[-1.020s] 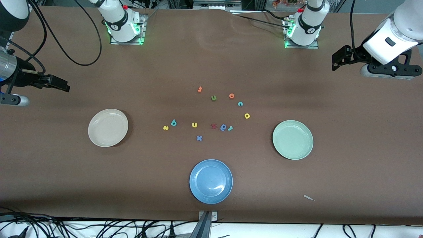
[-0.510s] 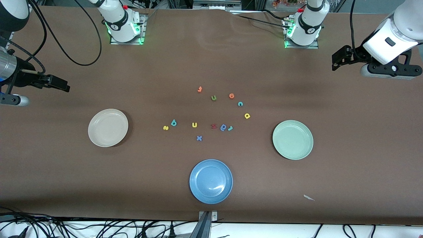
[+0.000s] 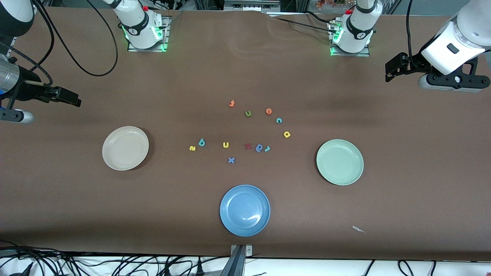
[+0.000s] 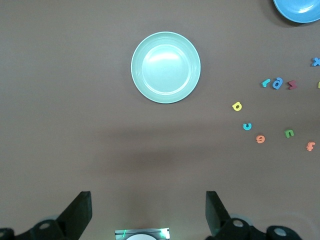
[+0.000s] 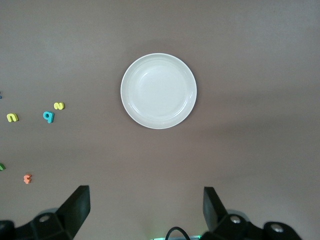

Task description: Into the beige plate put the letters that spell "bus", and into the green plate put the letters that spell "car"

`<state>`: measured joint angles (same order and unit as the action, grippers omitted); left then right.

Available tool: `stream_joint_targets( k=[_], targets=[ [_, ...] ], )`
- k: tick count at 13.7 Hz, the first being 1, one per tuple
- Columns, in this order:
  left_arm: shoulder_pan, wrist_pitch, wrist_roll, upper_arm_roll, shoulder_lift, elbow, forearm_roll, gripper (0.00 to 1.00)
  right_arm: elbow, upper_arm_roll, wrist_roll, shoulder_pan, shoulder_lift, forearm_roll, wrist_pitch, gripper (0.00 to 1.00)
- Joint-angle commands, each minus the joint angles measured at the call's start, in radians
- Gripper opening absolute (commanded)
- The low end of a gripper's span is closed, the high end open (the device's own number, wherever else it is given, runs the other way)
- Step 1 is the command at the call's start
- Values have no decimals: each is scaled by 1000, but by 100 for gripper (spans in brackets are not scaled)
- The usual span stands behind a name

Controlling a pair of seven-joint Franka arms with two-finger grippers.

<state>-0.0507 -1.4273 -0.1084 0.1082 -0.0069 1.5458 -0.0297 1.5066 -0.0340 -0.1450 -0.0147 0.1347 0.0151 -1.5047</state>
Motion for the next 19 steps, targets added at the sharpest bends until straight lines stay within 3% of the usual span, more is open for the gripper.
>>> stream_joint_targets(
  k=[1, 19],
  targets=[
    [3, 27, 22, 4, 13, -33, 25, 100, 11, 6, 15, 1, -10, 17, 6, 100],
    [2, 40, 18, 10, 27, -35, 28, 100, 11, 6, 15, -1, -10, 17, 6, 100]
  ],
)
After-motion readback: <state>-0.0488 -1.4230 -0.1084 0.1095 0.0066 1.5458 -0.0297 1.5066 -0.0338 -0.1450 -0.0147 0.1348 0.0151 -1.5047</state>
